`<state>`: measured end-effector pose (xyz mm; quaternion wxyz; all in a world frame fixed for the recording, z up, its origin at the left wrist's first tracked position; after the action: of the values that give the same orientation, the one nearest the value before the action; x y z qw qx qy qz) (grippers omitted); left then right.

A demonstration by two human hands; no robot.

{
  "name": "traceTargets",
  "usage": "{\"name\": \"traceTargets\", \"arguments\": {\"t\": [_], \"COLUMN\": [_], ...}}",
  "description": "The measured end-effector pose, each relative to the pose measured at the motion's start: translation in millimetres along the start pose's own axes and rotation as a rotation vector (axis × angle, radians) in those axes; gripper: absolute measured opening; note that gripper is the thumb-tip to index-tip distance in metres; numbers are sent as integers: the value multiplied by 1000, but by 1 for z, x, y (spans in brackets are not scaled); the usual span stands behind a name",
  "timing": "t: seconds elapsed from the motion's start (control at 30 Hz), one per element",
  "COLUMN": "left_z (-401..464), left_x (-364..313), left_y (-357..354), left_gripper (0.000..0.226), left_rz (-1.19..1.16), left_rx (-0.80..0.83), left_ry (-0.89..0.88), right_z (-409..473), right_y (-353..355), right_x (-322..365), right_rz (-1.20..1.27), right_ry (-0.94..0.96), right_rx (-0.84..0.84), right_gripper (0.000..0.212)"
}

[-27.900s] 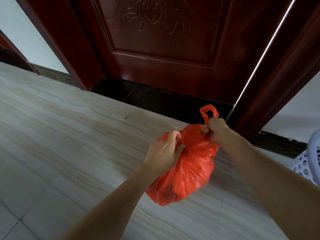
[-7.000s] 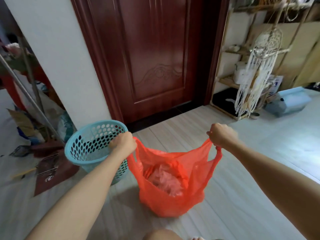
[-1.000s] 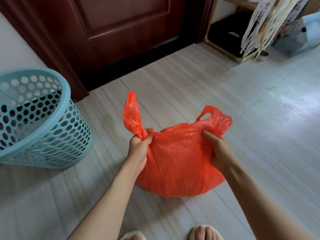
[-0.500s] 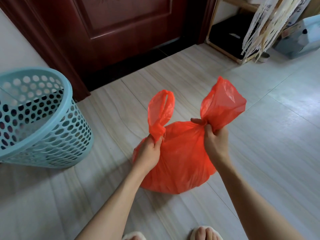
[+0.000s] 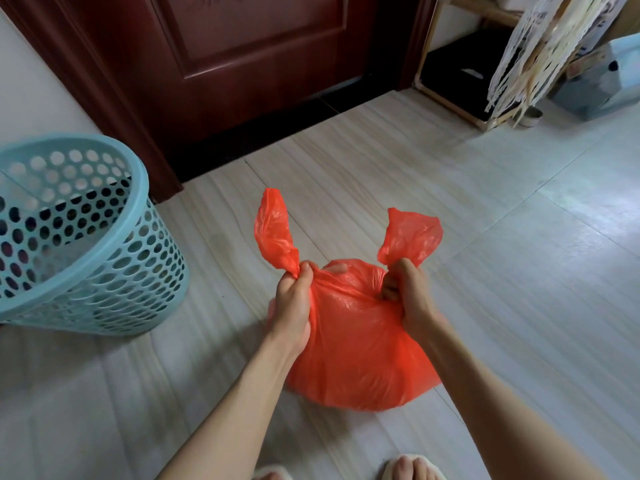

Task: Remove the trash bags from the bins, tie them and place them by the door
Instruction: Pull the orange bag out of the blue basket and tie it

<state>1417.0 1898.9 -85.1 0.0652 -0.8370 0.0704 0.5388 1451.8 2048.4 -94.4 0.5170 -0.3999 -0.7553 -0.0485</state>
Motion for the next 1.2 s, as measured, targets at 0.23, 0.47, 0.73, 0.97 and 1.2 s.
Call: {"name": "traceTargets", "arguments": {"t": [0.23,0.47,0.73,0.97,1.2], "left_z": [11,9,-1,-5,18], "left_x": [8,8,6,-8,11], "left_y": [-2,0,-1,-14,-8], "left_gripper": [26,11,32,33,29], "left_rz": [227,-70,234,207,504], "left_rx": [-109,110,39,123,-21], "left_ry": [-133,-47,-190,-324,-206], "right_z": [-9,-7,-5,-7,-12], "right_y": [-3,3,4,6,-2], "right_x": [-27,-17,-14,-19,-22], "right_rz": [-257,0,35,63,274], "right_ry": [9,-75,-154,-137,-126], "right_rx": [99,79,152,137,140], "right_gripper": [27,38,34,26,21]}}
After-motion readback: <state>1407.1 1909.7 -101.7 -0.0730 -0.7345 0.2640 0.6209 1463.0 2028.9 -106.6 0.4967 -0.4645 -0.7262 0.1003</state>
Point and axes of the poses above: each hand's wrist, its own z-axis towards the middle knuckle, its own y-axis out of the back of the hand, x = y × z, the point moved 1 cm from there along z, towards the middle knuckle, and after that the axes turned 14 degrees about z, right-handed, at the moved point
